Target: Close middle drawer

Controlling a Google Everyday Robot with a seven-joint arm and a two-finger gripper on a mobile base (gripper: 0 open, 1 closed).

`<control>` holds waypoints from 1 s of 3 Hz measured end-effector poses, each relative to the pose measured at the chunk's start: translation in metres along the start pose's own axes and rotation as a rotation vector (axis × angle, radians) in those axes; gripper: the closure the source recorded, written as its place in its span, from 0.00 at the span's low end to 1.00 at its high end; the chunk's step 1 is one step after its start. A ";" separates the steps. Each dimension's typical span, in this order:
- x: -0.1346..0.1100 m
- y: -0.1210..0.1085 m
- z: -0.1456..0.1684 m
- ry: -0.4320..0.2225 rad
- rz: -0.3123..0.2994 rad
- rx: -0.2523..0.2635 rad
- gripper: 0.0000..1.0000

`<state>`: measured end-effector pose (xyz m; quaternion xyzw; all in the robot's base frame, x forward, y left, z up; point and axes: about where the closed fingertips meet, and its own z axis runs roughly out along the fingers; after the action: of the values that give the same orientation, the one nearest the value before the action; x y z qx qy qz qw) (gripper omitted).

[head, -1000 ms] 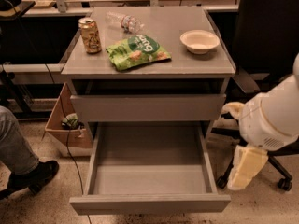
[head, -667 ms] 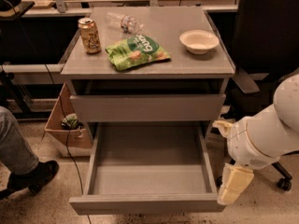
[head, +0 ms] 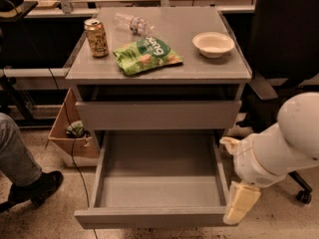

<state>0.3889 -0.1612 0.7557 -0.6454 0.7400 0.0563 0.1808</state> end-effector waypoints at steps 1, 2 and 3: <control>0.005 0.013 0.049 -0.016 -0.002 -0.047 0.00; 0.023 0.034 0.112 -0.030 -0.002 -0.090 0.00; 0.034 0.046 0.146 -0.053 -0.005 -0.097 0.00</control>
Offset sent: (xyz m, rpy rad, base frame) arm -0.0182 0.0227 -0.1679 0.0417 0.1101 0.0426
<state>0.3691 -0.1389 0.6014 -0.6534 0.7298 0.1089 0.1691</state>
